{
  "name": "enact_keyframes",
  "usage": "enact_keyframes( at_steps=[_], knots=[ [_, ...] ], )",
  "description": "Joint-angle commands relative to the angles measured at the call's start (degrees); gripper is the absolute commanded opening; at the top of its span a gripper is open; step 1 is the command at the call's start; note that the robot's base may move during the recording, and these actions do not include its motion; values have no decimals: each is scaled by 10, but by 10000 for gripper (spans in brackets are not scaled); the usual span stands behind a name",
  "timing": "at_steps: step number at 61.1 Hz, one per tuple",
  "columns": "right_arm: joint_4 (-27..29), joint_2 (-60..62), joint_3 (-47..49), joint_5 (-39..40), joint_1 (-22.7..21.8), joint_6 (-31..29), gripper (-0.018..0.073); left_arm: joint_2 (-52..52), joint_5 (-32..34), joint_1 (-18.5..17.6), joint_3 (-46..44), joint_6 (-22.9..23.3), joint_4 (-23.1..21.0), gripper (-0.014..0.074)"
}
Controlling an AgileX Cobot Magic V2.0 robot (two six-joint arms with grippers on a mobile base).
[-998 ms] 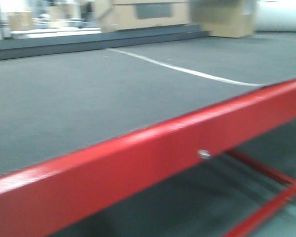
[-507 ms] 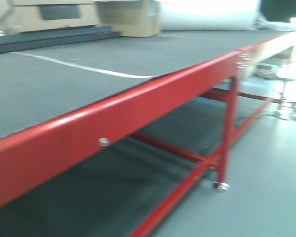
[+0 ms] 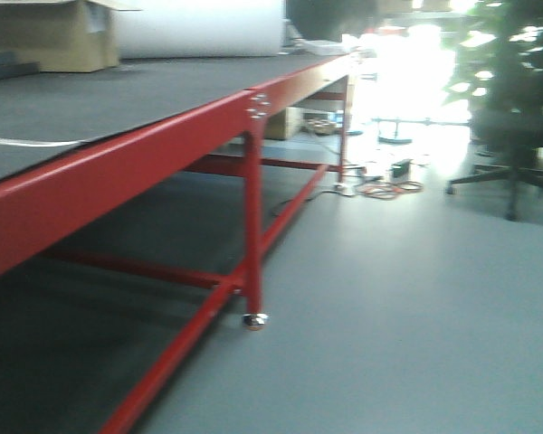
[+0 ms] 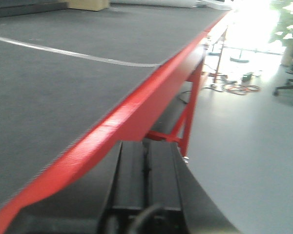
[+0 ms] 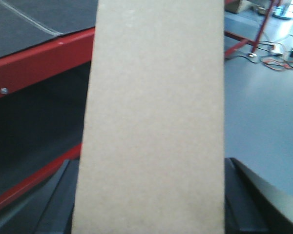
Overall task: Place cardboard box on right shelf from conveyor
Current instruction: 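Drive away from the conveyor holding the box in the right gripper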
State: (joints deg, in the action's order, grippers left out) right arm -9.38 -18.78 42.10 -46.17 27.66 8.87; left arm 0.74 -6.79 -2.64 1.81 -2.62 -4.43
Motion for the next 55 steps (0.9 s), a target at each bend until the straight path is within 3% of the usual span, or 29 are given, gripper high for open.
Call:
enact_keyframes(
  at_steps=[1,55],
  knots=[
    [-7,-5,15,52,-4,-5,141,8,50,-3,5,0,-3,-116],
    [-7,-5,15,52,-4,-5,141,8,50,-3,5,0,-3,-116]
  ],
)
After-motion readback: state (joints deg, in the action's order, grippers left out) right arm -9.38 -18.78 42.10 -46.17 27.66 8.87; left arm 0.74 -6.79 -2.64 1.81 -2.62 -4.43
